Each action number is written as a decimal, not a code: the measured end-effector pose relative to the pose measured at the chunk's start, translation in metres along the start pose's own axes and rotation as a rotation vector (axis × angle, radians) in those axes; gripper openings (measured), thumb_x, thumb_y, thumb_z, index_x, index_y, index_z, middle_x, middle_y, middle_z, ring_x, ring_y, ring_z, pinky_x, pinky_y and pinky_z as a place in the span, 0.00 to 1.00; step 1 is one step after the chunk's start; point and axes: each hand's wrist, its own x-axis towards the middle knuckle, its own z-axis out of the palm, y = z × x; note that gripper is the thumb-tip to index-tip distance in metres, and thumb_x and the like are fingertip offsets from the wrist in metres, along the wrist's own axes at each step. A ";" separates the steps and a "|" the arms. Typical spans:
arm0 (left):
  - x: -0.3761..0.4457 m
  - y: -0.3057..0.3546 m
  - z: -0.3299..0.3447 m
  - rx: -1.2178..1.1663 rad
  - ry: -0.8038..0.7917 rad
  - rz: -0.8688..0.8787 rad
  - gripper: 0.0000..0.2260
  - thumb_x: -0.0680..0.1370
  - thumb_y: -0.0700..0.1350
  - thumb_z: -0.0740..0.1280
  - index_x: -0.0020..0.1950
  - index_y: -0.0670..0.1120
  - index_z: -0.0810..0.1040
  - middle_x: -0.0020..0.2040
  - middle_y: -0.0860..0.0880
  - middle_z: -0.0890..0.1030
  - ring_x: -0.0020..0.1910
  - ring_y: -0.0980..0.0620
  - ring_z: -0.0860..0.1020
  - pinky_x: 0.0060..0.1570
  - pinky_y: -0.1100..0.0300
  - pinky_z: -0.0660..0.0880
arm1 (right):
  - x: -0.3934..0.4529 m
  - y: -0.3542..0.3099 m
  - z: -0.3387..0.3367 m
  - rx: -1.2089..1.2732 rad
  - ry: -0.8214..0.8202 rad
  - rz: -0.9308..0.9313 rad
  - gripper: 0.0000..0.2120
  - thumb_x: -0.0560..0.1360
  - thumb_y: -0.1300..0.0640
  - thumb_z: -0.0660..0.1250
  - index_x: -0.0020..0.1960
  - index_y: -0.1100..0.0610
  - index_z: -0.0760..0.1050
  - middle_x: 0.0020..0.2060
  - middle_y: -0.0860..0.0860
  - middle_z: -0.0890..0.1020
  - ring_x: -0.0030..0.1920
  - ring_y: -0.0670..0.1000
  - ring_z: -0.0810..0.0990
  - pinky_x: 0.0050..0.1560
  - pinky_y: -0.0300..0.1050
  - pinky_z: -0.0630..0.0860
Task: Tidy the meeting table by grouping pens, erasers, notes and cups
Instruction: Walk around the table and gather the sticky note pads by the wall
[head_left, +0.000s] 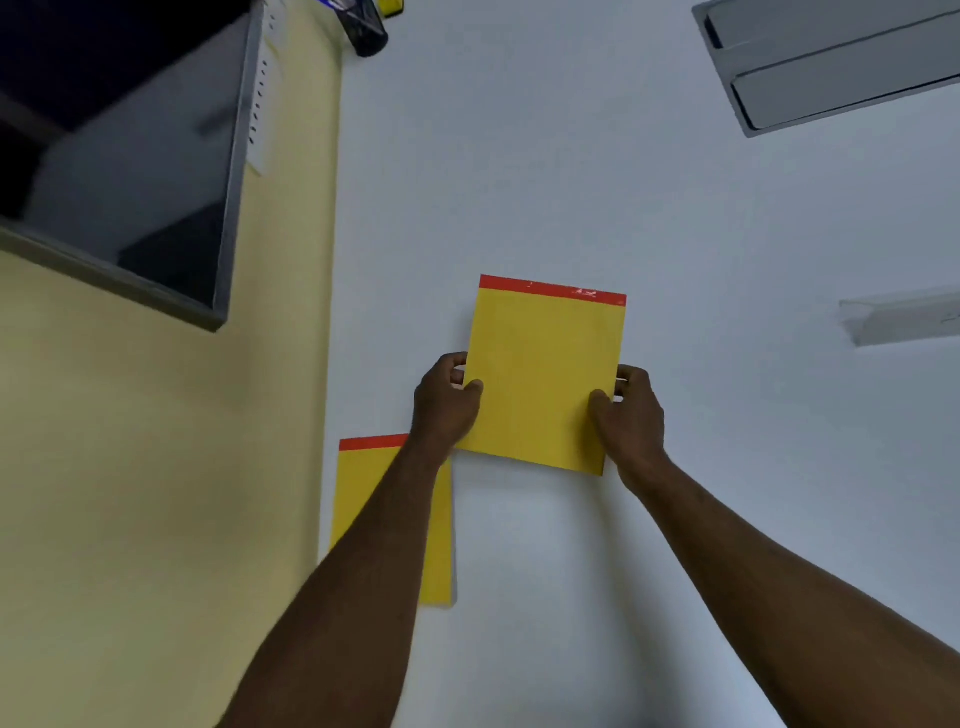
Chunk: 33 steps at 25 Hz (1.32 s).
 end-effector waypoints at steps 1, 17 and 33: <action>-0.008 -0.019 -0.015 0.049 0.045 -0.014 0.15 0.77 0.41 0.67 0.64 0.47 0.76 0.53 0.49 0.79 0.48 0.51 0.77 0.48 0.60 0.72 | -0.013 0.001 0.013 -0.014 -0.058 -0.020 0.17 0.76 0.59 0.63 0.64 0.54 0.69 0.55 0.50 0.79 0.49 0.52 0.79 0.51 0.48 0.75; -0.080 -0.200 -0.116 0.160 0.122 -0.298 0.23 0.72 0.35 0.64 0.68 0.41 0.74 0.60 0.42 0.80 0.56 0.42 0.78 0.48 0.57 0.74 | -0.142 0.039 0.142 -0.278 -0.469 -0.111 0.07 0.75 0.59 0.65 0.45 0.63 0.76 0.39 0.57 0.79 0.40 0.57 0.78 0.35 0.42 0.71; -0.084 -0.213 -0.097 0.114 0.001 -0.243 0.32 0.78 0.45 0.67 0.78 0.42 0.57 0.76 0.42 0.64 0.72 0.42 0.65 0.67 0.52 0.65 | -0.161 0.051 0.140 -0.329 -0.564 -0.107 0.29 0.78 0.52 0.64 0.75 0.55 0.58 0.71 0.54 0.69 0.68 0.57 0.70 0.67 0.57 0.69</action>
